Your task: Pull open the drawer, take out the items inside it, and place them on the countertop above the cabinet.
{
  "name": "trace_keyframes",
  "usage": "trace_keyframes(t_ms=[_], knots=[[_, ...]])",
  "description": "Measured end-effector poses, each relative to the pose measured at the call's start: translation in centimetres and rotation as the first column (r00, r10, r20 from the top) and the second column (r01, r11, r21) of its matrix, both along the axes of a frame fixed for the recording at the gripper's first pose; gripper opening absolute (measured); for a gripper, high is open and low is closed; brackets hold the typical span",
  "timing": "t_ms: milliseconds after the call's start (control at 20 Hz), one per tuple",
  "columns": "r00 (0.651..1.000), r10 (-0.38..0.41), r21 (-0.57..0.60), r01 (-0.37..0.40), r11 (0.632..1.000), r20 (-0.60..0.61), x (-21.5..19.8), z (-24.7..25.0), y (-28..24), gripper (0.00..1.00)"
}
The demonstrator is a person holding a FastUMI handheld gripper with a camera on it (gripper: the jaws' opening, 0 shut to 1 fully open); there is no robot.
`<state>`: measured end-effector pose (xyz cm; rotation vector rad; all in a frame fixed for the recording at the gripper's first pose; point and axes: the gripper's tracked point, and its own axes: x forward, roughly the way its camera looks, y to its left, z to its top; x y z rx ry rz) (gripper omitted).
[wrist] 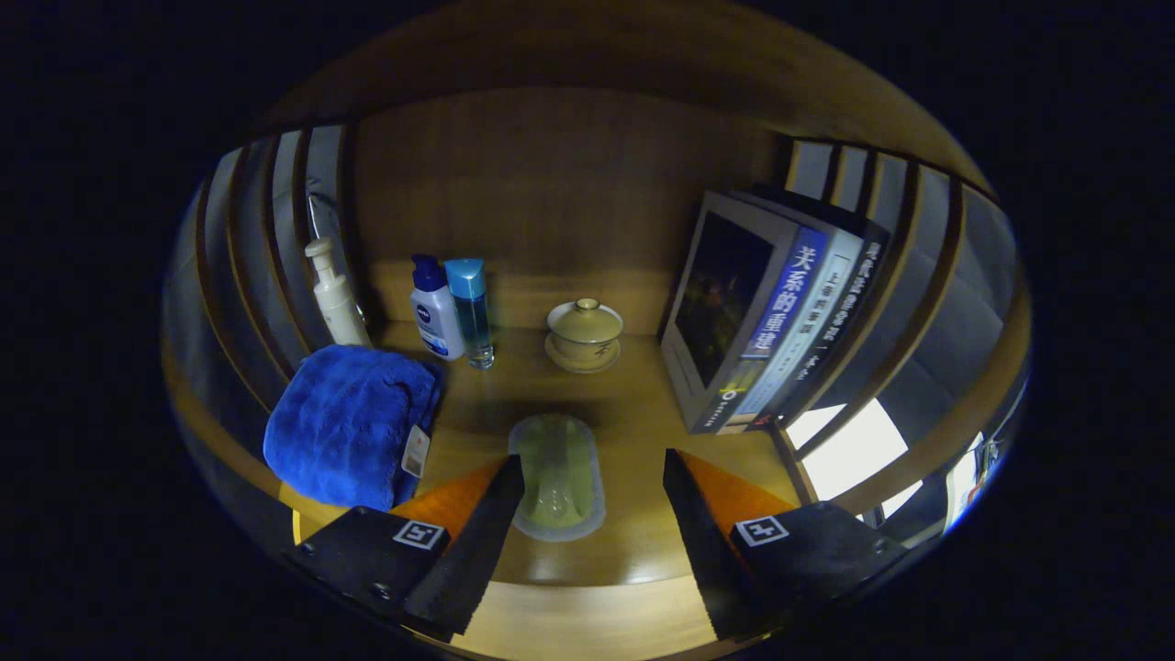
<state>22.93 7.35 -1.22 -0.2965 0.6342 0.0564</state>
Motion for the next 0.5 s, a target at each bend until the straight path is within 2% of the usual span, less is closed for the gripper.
trace_keyframes(t_ms=[300, 500], knots=[[0.994, 0.007, 0.003, -0.007, 1.0, 0.11, -3.6, 3.2, -2.8, 0.99], [0.978, 0.014, 0.014, -0.017, 1.0, 0.208, -6.1, 5.5, -4.5, 0.99]])
